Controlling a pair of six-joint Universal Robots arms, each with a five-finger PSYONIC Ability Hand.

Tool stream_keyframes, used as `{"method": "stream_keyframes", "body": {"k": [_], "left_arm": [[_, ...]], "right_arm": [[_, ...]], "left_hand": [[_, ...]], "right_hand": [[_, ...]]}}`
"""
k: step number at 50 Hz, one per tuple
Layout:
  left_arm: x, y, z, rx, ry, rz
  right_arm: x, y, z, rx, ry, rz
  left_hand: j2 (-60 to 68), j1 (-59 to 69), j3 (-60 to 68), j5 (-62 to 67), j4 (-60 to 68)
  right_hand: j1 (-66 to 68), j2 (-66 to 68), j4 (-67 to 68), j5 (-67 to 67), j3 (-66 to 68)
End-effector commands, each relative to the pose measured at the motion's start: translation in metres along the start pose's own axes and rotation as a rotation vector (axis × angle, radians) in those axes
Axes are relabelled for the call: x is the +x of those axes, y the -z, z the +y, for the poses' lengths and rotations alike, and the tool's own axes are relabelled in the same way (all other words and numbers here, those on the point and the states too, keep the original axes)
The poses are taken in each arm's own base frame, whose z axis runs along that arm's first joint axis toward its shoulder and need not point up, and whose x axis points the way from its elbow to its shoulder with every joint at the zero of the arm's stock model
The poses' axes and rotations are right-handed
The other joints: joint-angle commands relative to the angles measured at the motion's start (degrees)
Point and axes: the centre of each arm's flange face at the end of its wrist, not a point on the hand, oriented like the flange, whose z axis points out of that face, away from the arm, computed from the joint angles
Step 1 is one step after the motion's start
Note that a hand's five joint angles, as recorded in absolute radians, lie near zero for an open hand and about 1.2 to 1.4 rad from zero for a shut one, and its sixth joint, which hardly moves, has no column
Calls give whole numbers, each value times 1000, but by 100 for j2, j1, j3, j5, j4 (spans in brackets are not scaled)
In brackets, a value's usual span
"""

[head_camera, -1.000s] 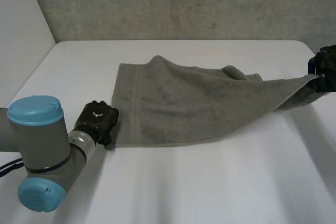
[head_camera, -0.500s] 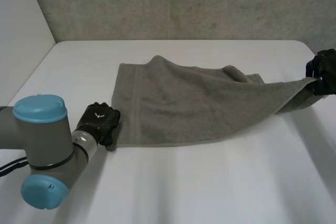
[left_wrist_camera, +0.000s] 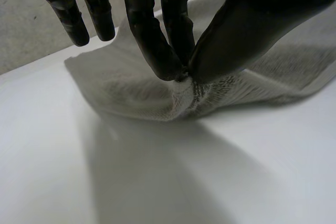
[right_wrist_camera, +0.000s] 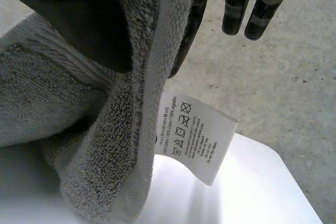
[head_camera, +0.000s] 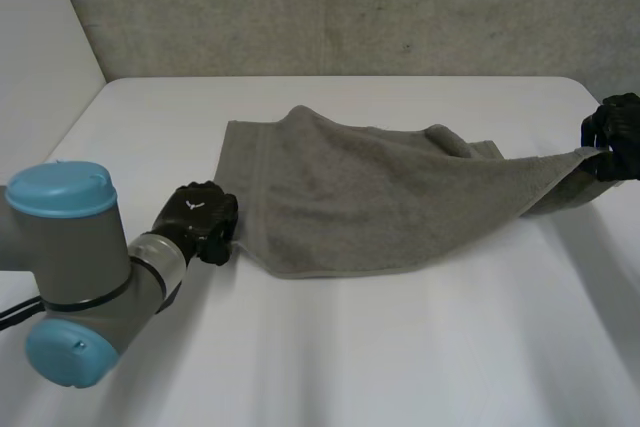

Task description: Fold the towel.

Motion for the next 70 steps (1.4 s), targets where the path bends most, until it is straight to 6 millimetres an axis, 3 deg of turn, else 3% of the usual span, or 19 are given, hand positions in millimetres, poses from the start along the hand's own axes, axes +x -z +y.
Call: {"method": "stream_keyframes", "body": {"k": [1, 3, 8, 13, 17, 22, 28, 33, 41, 50, 55, 57, 70], "left_arm": [[1, 14, -12, -3, 34, 29], [-2, 23, -20, 6, 35, 20], [-8, 42, -35, 44, 35, -4], [-17, 61, -51, 84, 37, -34], [-21, 72, -59, 98, 39, -49], [-23, 85, -67, 107, 46, -18], [-23, 80, -59, 87, 56, 0], [-21, 37, -22, -7, 64, 17], [-26, 4, 4, -70, 81, 17], [-26, 4, 10, -91, 69, 18], [-25, 8, 15, -113, 34, 21], [-23, 11, 19, -128, -8, 26], [-19, 22, 21, -138, -78, 36]], "right_arm": [[-7, 6, -14, -21, 0, -53], [-14, 14, -29, -45, 28, -110], [-18, 25, -37, -121, 112, -160], [-8, 36, -35, -226, 240, -158], [-11, 48, -26, -343, 353, -220], [-11, 54, -21, -402, 379, -260], [-11, 49, -16, -402, 345, -261], [-5, 36, 4, -407, 272, -249], [-13, 27, 14, -393, 241, -266], [-15, 29, 16, -400, 234, -272], [-16, 30, 19, -408, 228, -275], [-16, 31, 20, -409, 226, -274], [-17, 32, 22, -418, 218, -277]], "left_hand": [[301, 671, -220, 318, -268], [301, 671, -220, 318, -268], [301, 671, -220, 318, -268], [301, 671, -220, 318, -268], [301, 671, -220, 318, -268], [301, 671, -220, 318, -268], [301, 671, -220, 318, -268], [301, 671, -220, 318, -268], [301, 671, -220, 318, -268], [301, 671, -220, 318, -268], [-1311, -942, -220, -1294, -268], [-3670, -3300, -220, -3653, -268], [-4440, -4070, -220, -4423, -268]], "right_hand": [[467, 431, 174, 388, 108], [467, 431, 174, 388, 108], [467, 431, 174, 388, 108], [467, 431, 174, 388, 108], [467, 431, 174, 388, 108], [467, 431, 174, 388, 108], [467, 431, 174, 388, 108], [467, 431, 174, 388, 108], [467, 431, 174, 388, 108], [467, 431, 174, 388, 108], [467, 431, 174, 388, 108], [467, 431, 174, 388, 108], [467, 431, 174, 388, 108]]}}
